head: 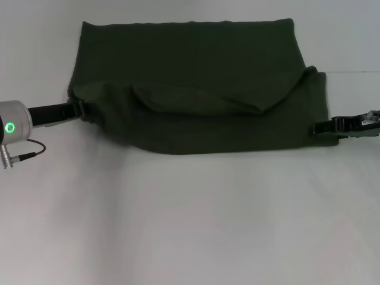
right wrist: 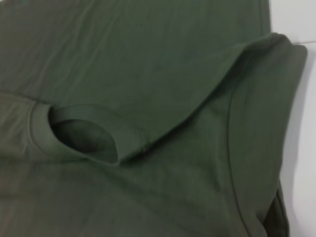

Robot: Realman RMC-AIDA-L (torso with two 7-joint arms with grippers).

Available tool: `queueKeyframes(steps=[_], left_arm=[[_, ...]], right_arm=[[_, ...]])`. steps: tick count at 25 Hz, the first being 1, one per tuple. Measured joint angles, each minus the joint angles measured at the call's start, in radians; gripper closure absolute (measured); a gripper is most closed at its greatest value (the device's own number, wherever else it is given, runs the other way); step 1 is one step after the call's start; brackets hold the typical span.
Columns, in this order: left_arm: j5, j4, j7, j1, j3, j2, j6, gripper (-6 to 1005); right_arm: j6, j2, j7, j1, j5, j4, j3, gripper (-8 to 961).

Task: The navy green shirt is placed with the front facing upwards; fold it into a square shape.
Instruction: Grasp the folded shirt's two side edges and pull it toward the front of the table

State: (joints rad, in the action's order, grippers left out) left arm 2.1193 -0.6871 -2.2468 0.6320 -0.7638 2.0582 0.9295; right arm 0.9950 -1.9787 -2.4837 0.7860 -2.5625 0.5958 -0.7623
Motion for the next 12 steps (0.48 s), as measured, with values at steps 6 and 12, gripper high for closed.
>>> queueKeyframes(steps=[6,12], left_arm=[[-0.001,0.003,0.001,0.001,-0.001,0.002,0.000,949],[-0.002,0.003,0.000,-0.002,0.001,0.002,0.000,949]], right_arm=[[-0.067,-0.020,-0.007,0.005,-0.001,-0.007,-0.053,196],[-0.064,-0.028,-0.008,0.017,0.001,-0.014,-0.074,207]])
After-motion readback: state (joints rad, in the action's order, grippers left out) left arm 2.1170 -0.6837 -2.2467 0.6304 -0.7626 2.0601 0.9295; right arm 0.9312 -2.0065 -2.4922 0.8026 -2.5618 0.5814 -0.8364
